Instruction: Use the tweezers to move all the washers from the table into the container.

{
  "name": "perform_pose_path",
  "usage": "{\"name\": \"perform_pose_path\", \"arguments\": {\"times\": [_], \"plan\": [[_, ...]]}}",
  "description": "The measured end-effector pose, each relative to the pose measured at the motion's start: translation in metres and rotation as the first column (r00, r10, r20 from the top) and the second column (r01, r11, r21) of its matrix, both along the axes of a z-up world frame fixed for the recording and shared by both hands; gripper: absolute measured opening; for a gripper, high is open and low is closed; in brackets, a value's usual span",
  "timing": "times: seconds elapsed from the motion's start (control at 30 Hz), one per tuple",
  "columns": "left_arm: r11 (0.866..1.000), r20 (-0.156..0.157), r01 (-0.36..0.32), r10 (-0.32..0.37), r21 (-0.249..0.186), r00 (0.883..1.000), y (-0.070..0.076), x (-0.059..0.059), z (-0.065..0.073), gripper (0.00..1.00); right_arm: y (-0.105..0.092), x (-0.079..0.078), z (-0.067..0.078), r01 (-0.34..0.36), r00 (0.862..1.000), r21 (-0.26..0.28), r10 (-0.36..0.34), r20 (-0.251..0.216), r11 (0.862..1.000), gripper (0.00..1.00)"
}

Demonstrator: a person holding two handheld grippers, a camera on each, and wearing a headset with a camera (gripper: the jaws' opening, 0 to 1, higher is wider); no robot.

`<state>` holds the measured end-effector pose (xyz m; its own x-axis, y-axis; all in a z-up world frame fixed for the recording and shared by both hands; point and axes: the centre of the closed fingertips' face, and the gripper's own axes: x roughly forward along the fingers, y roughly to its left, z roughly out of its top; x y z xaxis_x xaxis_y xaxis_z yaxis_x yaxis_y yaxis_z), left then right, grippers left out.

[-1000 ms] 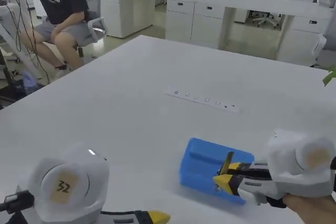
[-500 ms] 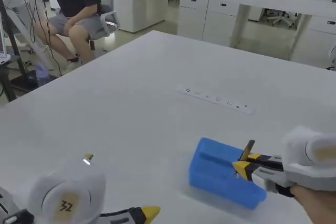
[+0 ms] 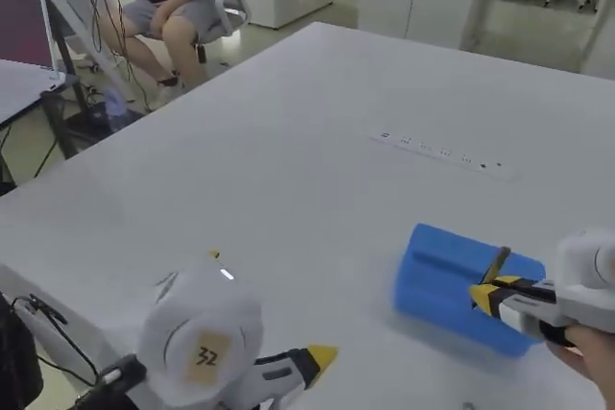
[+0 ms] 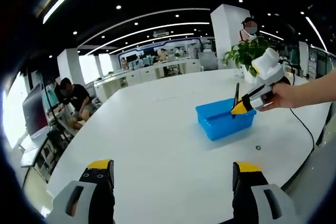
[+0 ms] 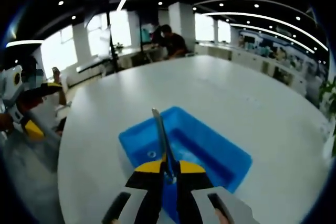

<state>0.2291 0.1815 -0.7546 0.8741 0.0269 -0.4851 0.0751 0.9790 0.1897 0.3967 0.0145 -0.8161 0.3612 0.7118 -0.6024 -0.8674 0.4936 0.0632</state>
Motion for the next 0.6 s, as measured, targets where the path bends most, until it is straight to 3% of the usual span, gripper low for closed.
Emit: {"name": "perform_pose_path", "arguments": {"times": [0.33,0.6], "plan": [[1.000,-0.030,0.000,0.001,0.027,1.000,0.0039,-0.0027,-0.0057,0.94,0.0013,0.0006,-0.0056,0.024,1.000,-0.009,-0.025,-0.017,1.000,0.06],[0.999,-0.041,-0.003,0.005,0.041,0.999,0.0053,-0.0036,-0.0075,0.94,-0.0019,0.0053,-0.0084,0.044,0.997,-0.007,-0.044,-0.060,0.999,0.07]]}}
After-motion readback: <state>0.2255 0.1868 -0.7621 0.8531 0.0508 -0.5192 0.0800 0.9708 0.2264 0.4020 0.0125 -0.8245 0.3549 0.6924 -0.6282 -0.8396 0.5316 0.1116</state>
